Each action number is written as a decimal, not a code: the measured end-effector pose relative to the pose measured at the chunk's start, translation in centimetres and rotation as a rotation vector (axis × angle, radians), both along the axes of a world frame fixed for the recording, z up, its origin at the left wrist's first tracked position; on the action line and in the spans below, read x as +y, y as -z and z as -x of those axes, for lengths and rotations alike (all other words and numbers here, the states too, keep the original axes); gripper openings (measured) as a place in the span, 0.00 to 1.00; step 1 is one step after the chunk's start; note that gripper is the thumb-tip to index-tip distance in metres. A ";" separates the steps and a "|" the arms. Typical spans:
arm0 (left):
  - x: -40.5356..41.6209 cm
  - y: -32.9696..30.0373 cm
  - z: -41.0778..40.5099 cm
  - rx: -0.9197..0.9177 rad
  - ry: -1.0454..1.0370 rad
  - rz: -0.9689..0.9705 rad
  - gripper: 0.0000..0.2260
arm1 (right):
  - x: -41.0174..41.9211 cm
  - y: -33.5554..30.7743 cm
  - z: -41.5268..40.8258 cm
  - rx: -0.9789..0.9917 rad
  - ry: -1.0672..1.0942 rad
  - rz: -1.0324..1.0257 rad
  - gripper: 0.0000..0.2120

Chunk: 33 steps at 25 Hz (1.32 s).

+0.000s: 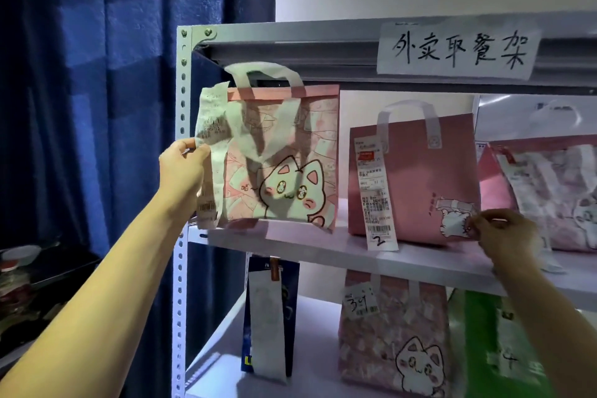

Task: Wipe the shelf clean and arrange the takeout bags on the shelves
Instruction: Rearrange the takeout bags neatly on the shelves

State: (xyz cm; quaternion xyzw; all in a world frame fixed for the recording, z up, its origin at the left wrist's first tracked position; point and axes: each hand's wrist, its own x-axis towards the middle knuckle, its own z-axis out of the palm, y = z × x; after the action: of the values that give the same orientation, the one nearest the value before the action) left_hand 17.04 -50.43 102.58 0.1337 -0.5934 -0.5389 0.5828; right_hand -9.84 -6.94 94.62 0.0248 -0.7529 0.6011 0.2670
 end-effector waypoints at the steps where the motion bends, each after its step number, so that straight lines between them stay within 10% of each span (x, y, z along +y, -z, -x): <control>1: -0.2 -0.1 0.5 -0.002 -0.008 0.023 0.04 | 0.1 -0.1 -0.5 0.006 0.011 -0.011 0.04; 13: -2.6 1.2 7.6 -0.146 0.010 0.178 0.10 | -2.5 -1.7 -5.5 0.120 0.007 -0.029 0.24; 20: 2.1 6.7 4.8 -0.383 -0.507 0.884 0.32 | -4.6 -0.3 -5.4 0.104 0.005 0.037 0.27; 33: -0.5 6.3 9.0 -0.612 -0.126 0.627 0.44 | -3.9 -0.1 -1.7 0.065 -0.036 0.087 0.21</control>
State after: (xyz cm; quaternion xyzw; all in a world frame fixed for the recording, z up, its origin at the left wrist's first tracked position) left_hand 8.06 -50.96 96.24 0.1398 -0.8642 -0.2318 0.4241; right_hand -8.13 -10.83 94.75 0.0462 -0.7165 0.6367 0.2813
